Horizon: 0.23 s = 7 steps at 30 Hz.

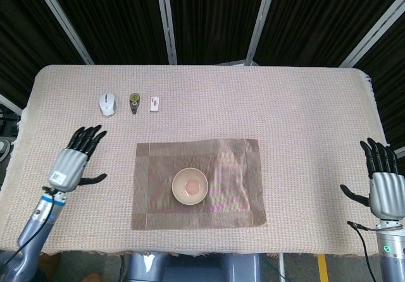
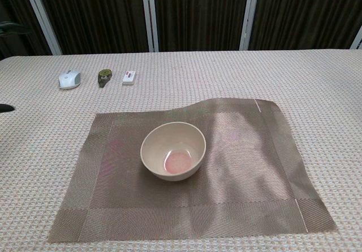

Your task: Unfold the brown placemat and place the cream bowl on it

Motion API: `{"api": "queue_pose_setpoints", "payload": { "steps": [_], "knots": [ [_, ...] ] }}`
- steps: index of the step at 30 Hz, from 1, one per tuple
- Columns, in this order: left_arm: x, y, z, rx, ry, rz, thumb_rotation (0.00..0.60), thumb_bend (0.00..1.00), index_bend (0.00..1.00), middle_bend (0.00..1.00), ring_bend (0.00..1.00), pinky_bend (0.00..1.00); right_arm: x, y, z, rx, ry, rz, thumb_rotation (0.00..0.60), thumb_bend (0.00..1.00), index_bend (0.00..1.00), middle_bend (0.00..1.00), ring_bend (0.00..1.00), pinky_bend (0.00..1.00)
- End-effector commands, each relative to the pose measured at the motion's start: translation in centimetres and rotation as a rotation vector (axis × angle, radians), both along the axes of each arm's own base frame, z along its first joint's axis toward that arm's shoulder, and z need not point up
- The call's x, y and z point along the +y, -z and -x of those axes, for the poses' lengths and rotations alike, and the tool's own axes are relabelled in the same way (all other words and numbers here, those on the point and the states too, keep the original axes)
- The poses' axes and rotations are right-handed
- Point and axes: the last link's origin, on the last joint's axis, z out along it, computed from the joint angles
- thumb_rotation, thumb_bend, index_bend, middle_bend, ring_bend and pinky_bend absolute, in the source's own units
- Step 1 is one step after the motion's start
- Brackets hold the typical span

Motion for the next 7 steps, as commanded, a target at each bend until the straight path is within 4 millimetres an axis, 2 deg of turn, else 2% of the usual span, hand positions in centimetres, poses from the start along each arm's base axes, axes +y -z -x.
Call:
{"api": "queue_pose_setpoints", "payload": {
  "steps": [1,7],
  "knots": [
    [-2.6,-2.0,2.1,0.044,-0.106,-0.038,0.6,0.0,0.0,0.0,0.0,0.0,0.1,0.0,-0.1,0.002,-0.002,-0.006,0.6,0.0,0.0,0.0,0.0,0.0],
    [-4.3,-3.0,3.2,0.021,-0.147,-0.061,0.6,0.0,0.0,0.0,0.0,0.0,0.5,-0.2,-0.8,0.014,-0.023,-0.013,0.6,0.0,0.0,0.0,0.0,0.0]
  ]
}}
